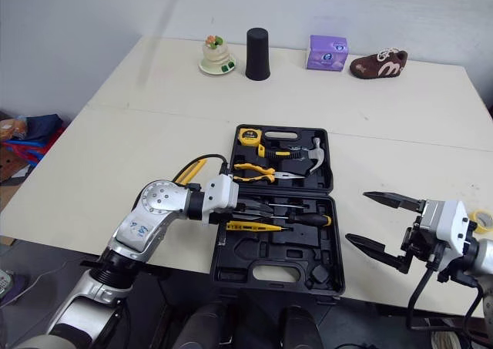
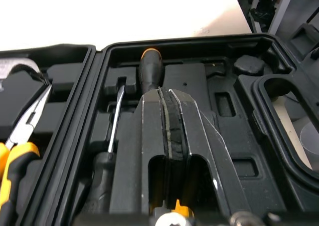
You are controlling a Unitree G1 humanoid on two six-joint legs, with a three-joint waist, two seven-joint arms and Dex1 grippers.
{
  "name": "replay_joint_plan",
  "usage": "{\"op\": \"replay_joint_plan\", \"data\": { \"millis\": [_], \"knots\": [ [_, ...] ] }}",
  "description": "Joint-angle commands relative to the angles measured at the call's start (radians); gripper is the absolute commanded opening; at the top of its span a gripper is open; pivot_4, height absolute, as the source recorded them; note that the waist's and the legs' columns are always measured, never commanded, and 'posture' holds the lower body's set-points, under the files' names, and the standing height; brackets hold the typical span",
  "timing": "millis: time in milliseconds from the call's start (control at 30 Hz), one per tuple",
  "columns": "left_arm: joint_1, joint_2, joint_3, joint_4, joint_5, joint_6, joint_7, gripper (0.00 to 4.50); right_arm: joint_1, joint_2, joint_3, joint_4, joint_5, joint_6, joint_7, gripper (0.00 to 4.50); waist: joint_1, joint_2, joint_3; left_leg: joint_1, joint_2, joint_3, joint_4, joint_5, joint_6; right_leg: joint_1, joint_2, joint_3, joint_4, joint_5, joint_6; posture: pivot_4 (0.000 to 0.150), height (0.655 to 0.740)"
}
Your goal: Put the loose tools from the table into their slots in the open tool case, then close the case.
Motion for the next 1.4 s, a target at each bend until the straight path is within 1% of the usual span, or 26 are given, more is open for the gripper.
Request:
{"op": "replay_joint_plan", "data": {
  "millis": [33,267,467,600,733,867,1000,1167,1200,1333,1400],
  "knots": [
    [0.003,0.009,-0.014,-0.015,0.001,0.009,-0.017,0.09,0.006,0.013,-0.001,-0.053,0.007,-0.003,-0.022,4.50,0.000,0.000,0.000,0.000,0.000,0.000,0.000,0.000,0.000,0.000,0.000,0.000,0.000,0.000,0.000,0.150,0.7341],
    [0.012,0.043,-0.033,-0.024,0.012,0.019,-0.045,0.09,0.042,0.035,-0.001,-0.094,0.005,0.004,-0.049,4.50,-0.001,0.000,0.000,0.000,0.000,0.000,0.000,0.000,0.000,0.000,0.000,0.000,0.000,0.000,0.000,0.150,0.7341],
    [0.029,0.054,-0.030,0.002,0.046,0.056,-0.002,0.09,0.053,0.041,0.007,-0.114,0.006,0.013,-0.072,4.50,-0.001,0.000,0.000,0.000,0.000,0.000,0.000,0.000,0.000,0.000,0.000,0.000,0.000,0.000,0.000,0.150,0.7341],
    [0.021,0.064,-0.038,0.013,0.056,0.090,-0.014,0.09,0.053,0.043,0.007,-0.118,0.006,0.020,-0.078,4.50,0.000,0.000,0.000,0.000,0.000,0.000,0.000,0.000,0.000,0.000,0.000,0.000,0.000,0.000,0.000,0.150,0.7341],
    [0.028,0.092,-0.074,0.021,0.078,0.146,-0.041,0.09,0.059,0.043,0.004,-0.125,0.006,0.021,-0.083,4.50,-0.001,0.000,0.000,0.000,0.000,0.000,0.000,0.000,0.000,0.000,0.000,0.000,0.000,0.000,0.000,0.150,0.7341],
    [0.027,0.091,-0.092,0.036,0.103,0.177,-0.013,0.09,0.074,0.049,0.001,-0.132,0.006,0.016,-0.088,4.50,-0.001,0.001,-0.001,0.001,0.000,0.000,-0.001,0.000,0.000,0.000,0.000,0.000,0.000,0.000,0.000,0.150,0.7341],
    [0.022,0.114,-0.131,0.042,0.149,0.194,-0.013,0.09,0.084,0.056,0.006,-0.139,0.002,0.013,-0.095,4.50,-0.001,0.001,-0.001,0.001,0.000,0.000,-0.001,0.000,0.000,0.001,0.000,0.000,0.000,0.000,0.000,0.150,0.7341],
    [0.036,0.112,-0.145,0.031,0.157,0.188,-0.007,0.09,0.081,0.060,0.007,-0.139,0.001,0.013,-0.100,4.50,-0.001,0.003,-0.002,0.002,0.000,0.000,-0.001,0.000,0.000,0.001,0.000,0.001,-0.001,0.000,0.000,0.150,0.7341],
    [0.036,0.124,-0.159,0.032,0.178,0.175,-0.010,0.09,0.081,0.060,0.007,-0.138,0.000,0.012,-0.099,4.50,-0.001,0.003,-0.003,0.002,0.000,0.000,-0.001,0.000,0.000,0.001,0.000,0.001,-0.001,0.000,0.000,0.150,0.7341],
    [0.045,0.101,-0.115,0.042,0.145,0.102,0.005,0.09,0.086,0.058,-0.002,-0.127,-0.001,0.005,-0.091,4.50,0.000,0.004,-0.003,0.002,0.000,0.000,-0.001,0.000,0.000,0.002,-0.001,0.001,-0.001,0.000,0.000,0.150,0.7341],
    [0.038,0.114,-0.074,0.062,0.120,0.026,-0.021,0.09,0.098,0.050,-0.031,-0.116,0.003,0.003,-0.082,4.50,0.000,0.005,-0.004,0.002,0.000,0.000,-0.001,0.000,0.000,0.002,-0.001,0.001,-0.001,0.000,0.000,0.150,0.7341]
  ]
}}
